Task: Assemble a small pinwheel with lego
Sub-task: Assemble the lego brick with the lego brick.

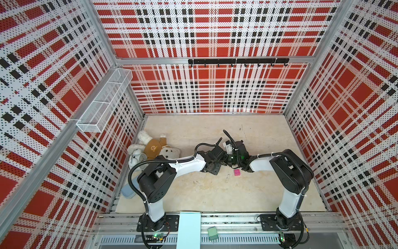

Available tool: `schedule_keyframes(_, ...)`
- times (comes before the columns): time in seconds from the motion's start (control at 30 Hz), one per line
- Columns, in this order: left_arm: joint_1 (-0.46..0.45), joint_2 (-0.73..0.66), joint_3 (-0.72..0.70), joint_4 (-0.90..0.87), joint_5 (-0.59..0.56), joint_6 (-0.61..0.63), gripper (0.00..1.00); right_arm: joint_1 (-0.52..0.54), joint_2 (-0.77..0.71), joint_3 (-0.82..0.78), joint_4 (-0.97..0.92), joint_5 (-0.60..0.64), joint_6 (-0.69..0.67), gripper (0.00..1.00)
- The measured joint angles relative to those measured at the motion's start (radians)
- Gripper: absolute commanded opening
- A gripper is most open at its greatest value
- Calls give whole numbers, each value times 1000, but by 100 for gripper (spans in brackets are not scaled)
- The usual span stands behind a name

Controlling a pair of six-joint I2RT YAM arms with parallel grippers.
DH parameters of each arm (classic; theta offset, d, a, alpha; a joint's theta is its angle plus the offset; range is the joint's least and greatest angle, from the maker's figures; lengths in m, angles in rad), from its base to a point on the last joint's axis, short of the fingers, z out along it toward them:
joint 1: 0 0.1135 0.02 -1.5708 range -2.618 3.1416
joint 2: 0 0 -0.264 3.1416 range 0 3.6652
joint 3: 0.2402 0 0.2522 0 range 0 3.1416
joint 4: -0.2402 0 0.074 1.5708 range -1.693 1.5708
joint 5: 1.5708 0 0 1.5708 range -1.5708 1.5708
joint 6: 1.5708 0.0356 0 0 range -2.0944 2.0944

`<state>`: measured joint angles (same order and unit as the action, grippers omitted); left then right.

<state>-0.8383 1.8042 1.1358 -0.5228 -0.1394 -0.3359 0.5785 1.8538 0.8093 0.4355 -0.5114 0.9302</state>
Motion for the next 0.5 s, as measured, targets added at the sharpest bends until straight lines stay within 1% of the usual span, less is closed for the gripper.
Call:
schedule_keyframes(0.1, 0, 0, 0, 2, 0, 0, 46, 0, 0, -7, 15, 0, 2, 0)
schedule_keyframes(0.23, 0, 0, 0, 4, 0, 0, 53, 0, 0, -6, 13, 0, 1, 0)
schedule_keyframes(0.4, 0, 0, 0, 12, 0, 0, 57, 0, 0, 2, -1, 0, 0, 0)
schedule_keyframes(0.5, 0, 0, 0, 16, 2, 0, 64, 0, 0, 9, -14, 0, 0, 0)
